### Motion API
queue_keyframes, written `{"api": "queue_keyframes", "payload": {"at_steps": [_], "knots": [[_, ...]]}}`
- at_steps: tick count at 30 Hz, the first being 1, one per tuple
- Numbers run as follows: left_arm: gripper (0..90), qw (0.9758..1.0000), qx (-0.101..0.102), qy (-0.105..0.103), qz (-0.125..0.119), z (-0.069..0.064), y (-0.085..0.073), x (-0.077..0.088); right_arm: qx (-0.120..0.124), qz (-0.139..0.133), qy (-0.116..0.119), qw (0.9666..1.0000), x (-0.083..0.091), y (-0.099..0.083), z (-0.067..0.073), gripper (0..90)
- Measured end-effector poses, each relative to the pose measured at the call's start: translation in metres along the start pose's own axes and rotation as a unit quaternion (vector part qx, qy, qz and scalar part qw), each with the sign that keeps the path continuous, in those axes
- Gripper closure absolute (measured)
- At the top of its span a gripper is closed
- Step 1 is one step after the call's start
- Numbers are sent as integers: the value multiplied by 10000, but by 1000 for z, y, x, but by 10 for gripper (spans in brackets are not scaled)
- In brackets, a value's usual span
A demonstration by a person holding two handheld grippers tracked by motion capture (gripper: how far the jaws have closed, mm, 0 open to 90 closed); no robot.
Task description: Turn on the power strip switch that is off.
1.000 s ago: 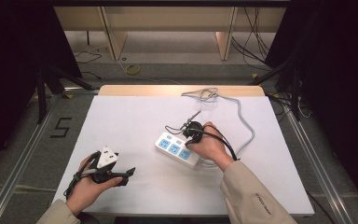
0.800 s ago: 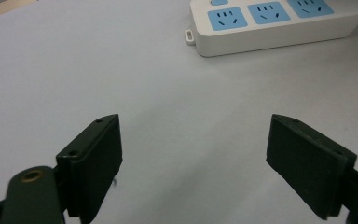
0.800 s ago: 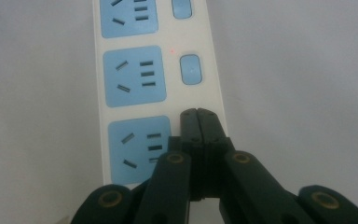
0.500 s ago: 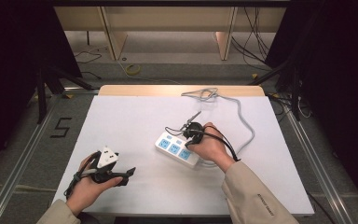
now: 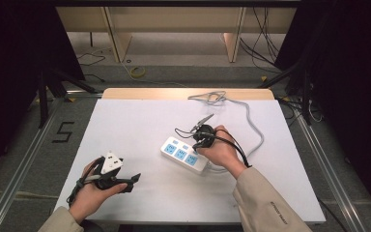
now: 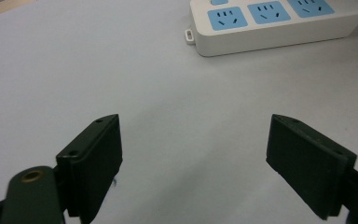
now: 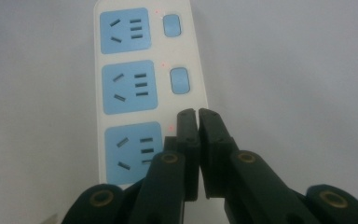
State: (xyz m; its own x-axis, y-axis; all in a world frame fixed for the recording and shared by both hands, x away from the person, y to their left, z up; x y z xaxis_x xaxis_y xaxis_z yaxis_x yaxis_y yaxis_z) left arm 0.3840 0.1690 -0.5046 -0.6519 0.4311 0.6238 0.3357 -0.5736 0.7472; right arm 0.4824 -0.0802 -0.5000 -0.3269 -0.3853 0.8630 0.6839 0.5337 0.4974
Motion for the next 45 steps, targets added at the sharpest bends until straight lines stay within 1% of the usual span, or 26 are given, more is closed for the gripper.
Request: {"api": "queue_keyframes", "payload": {"at_steps": [12,14,15,19,22,31,39,45], "knots": [[181,10000,-4,5,0,0,0,0,-31,-138,8,9999,4,-1,-4,830],[181,10000,-4,5,3,0,0,0,-15,-181,10,9998,6,-1,-4,820],[181,10000,-3,9,4,0,0,0,-59,-195,5,9998,6,-2,-4,817],[181,10000,-2,8,-3,0,0,0,-24,-262,1,9997,9,-3,-6,802],[181,10000,-1,10,-4,0,0,0,-79,-285,0,9996,11,-4,-7,787],[181,10000,-7,19,-1,0,0,0,-97,-399,-8,9992,19,-7,-10,745],[181,10000,12,35,-1,1,0,0,-248,-487,-21,9985,26,-15,-17,706],[181,10000,21,42,6,1,0,0,-311,-561,-51,9979,32,-21,-22,670]]}}
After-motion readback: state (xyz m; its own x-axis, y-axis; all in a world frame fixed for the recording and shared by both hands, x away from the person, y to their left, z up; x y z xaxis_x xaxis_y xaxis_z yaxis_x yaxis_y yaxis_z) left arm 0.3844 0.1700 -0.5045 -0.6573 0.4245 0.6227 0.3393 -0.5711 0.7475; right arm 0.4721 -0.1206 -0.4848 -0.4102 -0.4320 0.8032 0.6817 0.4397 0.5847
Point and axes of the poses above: each handheld gripper's, and its own axes: x roughly backward along the jaws, y roughly out of its top, z roughly to its left, the point moved 8 cm from there along -x, roughly forward along the jaws, and after that the axes turned 12 degrees about -x, right-handed, at the moved point
